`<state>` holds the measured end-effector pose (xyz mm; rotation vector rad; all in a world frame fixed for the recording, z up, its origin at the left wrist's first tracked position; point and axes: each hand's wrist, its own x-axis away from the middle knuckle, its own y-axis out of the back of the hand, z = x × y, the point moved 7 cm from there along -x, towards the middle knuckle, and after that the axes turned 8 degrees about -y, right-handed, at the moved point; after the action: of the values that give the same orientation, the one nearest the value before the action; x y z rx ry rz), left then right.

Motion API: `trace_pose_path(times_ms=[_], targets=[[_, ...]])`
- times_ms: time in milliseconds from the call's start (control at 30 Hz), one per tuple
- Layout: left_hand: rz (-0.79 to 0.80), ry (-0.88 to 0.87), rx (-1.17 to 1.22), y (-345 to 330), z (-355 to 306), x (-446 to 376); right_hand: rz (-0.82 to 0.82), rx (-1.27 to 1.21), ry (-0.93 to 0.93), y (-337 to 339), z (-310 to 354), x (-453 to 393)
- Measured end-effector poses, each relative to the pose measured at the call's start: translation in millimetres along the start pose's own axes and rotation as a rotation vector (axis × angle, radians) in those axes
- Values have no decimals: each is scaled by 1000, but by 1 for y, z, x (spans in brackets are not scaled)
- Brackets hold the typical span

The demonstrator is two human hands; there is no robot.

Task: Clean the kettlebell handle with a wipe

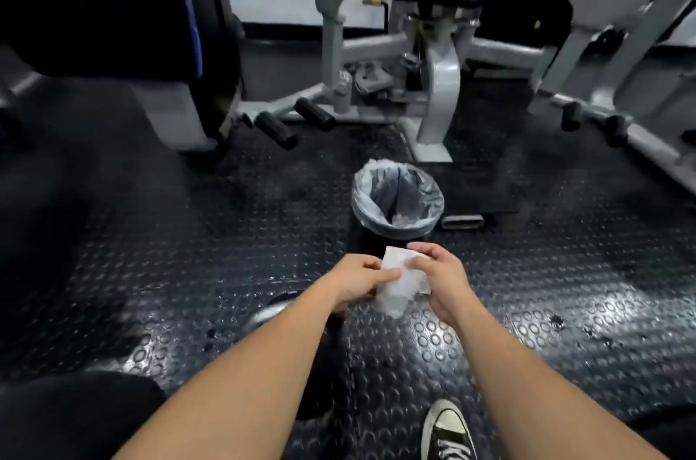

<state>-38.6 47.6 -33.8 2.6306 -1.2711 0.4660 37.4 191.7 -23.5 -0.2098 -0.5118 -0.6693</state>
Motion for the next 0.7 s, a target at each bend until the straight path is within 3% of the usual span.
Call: trace_pose_path(times_ms=[100, 167, 300, 567, 700], targets=[[-105, -84, -79, 24, -27, 23, 72, -41, 26, -21, 22, 21], [-182, -122, -28, 39, -42, 39, 206, -95, -13, -44, 33, 38], [-258, -115, 82, 63, -48, 54, 390, 23, -68, -77, 36, 60], [-308, -41, 292, 61, -61, 67, 297, -15, 5, -70, 45, 61], [-238, 14, 576, 58, -69, 71, 282, -2, 90, -66, 55, 56]])
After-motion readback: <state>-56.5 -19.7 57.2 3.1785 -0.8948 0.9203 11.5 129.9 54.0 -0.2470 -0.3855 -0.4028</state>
